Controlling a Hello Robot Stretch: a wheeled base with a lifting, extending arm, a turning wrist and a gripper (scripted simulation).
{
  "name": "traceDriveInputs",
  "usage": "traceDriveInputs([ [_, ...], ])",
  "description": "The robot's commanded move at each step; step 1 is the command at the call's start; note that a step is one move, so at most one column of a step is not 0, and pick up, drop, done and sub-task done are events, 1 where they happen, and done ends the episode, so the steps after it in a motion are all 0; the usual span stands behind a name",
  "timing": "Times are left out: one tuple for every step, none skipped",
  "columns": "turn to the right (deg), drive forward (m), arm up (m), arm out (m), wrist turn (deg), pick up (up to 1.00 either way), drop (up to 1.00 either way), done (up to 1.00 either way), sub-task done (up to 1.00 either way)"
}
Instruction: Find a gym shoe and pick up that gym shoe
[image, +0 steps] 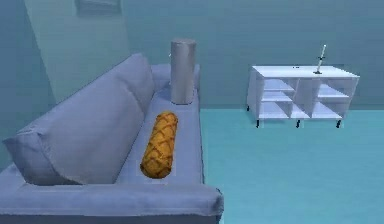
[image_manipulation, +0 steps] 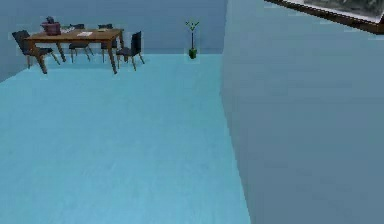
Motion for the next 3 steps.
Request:
traceDriveInputs([
  [-45.0,0.00,0.00,0.00,0.0,0.00,0.00,0.00,0.00],
  [-42.0,0.00,0.00,0.00,0.0,0.00,0.00,0.00,0.00],
  [0.0,1.00,0.00,0.00,0.0,0.00,0.00,0.00,0.00],
])
